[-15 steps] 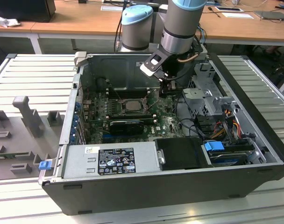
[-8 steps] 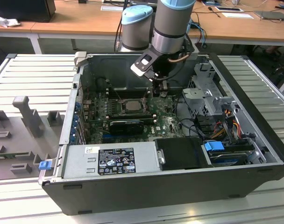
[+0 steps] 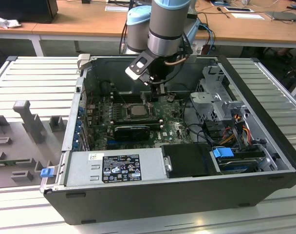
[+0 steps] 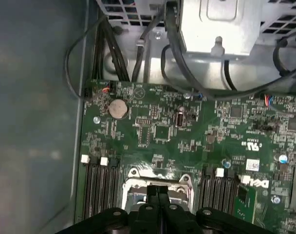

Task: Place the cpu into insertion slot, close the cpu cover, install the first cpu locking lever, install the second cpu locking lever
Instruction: 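Close the cpu cover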

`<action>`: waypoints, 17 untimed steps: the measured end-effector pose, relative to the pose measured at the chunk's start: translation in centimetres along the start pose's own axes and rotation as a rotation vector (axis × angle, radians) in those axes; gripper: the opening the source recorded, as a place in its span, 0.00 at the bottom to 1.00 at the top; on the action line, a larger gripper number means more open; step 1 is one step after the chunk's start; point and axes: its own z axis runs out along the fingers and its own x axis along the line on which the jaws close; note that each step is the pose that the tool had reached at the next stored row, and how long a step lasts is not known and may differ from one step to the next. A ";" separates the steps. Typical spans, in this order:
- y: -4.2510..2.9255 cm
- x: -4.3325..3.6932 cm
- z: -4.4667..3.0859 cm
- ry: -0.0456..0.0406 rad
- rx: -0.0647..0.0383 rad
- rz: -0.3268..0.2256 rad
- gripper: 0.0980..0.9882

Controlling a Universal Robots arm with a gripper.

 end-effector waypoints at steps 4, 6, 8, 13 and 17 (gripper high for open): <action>-0.59 -0.02 0.80 0.0001 0.000 0.000 0.01; -0.73 -0.06 1.28 0.0000 0.000 0.000 0.01; -0.96 -0.06 1.46 0.0002 0.000 0.000 0.01; -2.89 0.11 1.60 0.0003 0.000 0.000 0.01; -3.51 0.17 1.60 0.0004 0.000 0.000 0.01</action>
